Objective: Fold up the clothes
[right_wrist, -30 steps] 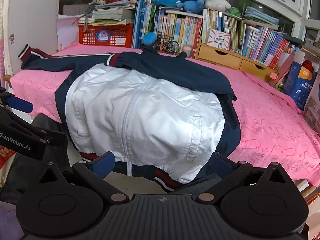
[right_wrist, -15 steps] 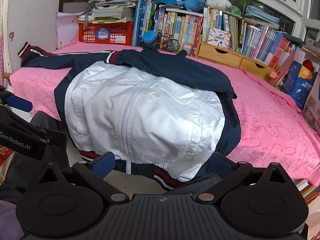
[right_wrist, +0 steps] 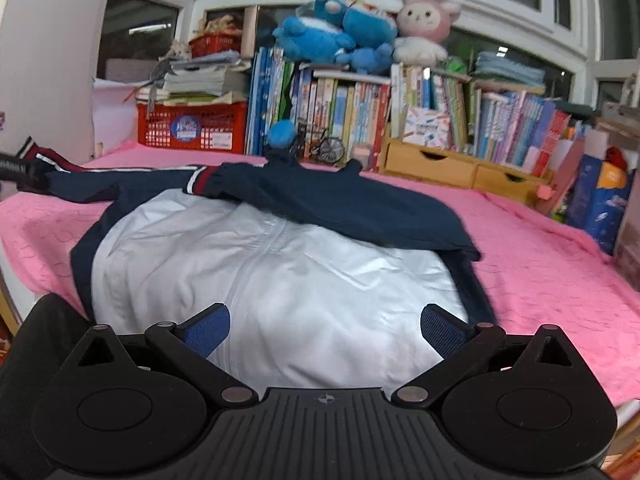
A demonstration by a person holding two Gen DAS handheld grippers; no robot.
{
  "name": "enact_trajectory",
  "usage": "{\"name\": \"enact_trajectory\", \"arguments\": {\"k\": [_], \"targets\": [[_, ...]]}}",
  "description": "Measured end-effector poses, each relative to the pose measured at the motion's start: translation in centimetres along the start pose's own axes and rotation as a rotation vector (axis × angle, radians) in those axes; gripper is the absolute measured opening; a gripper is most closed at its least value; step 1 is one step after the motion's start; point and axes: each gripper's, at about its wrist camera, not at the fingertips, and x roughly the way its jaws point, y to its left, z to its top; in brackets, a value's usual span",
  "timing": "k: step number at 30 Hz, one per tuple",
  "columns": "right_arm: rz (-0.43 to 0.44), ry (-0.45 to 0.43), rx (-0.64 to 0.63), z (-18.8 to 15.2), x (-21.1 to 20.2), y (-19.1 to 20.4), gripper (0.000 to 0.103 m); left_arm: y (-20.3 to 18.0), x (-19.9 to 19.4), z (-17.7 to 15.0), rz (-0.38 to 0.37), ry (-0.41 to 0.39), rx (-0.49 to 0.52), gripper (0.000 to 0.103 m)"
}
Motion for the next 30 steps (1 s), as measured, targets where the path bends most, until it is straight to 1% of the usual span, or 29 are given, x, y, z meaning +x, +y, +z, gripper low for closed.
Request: {"name": "enact_trajectory", "arguments": {"k": [2, 4, 6, 8, 9, 11, 14, 20, 22, 24, 25, 26, 27, 28, 29, 30], "targets": [[0.006, 0.018, 0.016, 0.4, 1.8, 0.5, 0.103, 3.2, 3.3, 1.4, 0.049, -0.009, -0.111, 0.103], [0.018, 0.039, 0.026, 0.5, 3.2, 1.1, 0.103, 5.5, 6.1, 2.6, 0.108, -0.012, -0.168, 0.103], [0.027, 0.064, 0.021, 0.6, 4.4, 1.9, 0.103, 7.3, 8.7, 3.5, 0.188, -0.025, -0.2, 0.103], [0.034, 0.09, 0.009, 0.5, 5.4, 2.7, 0.103, 8.4, 10.5, 4.0, 0.227, -0.079, -0.201, 0.103], [0.037, 0.103, 0.003, 0.4, 5.8, 3.0, 0.103, 8.8, 11.3, 4.2, 0.237, -0.089, -0.188, 0.103], [0.043, 0.129, -0.01, 0.3, 6.7, 3.8, 0.103, 9.5, 12.5, 4.7, 0.234, -0.112, -0.159, 0.103], [0.032, 0.139, -0.043, 0.3, 7.6, 4.8, 0.103, 10.0, 14.2, 5.1, 0.215, -0.134, -0.132, 0.103], [0.053, 0.141, -0.086, 0.7, 8.3, 6.0, 0.103, 11.4, 16.8, 5.5, 0.178, -0.094, -0.143, 0.103], [0.06, 0.142, -0.093, 0.7, 8.5, 6.1, 0.103, 11.8, 17.5, 5.8, 0.12, -0.082, -0.149, 0.103], [0.066, 0.141, -0.107, 0.7, 8.6, 6.3, 0.103, 12.2, 17.7, 6.2, 0.076, -0.091, -0.154, 0.093], [0.069, 0.141, -0.114, 0.7, 8.6, 6.4, 0.103, 12.3, 17.8, 6.5, 0.066, -0.09, -0.156, 0.089], [0.071, 0.14, -0.121, 0.7, 8.7, 6.5, 0.103, 12.4, 17.9, 6.8, 0.059, -0.088, -0.157, 0.075], [0.073, 0.139, -0.126, 0.7, 8.7, 6.5, 0.103, 12.4, 18.0, 7.1, 0.065, -0.084, -0.146, 0.057], [0.074, 0.136, -0.13, 0.7, 8.7, 6.6, 0.103, 12.2, 18.1, 7.4, 0.09, -0.083, -0.129, 0.045], [0.076, 0.134, -0.134, 0.7, 8.7, 6.6, 0.103, 11.9, 18.1, 7.7, 0.119, -0.082, -0.113, 0.021], [0.079, 0.133, -0.137, 0.7, 8.7, 6.6, 0.103, 11.6, 18.0, 7.9, 0.148, -0.084, -0.104, 0.018]]}}
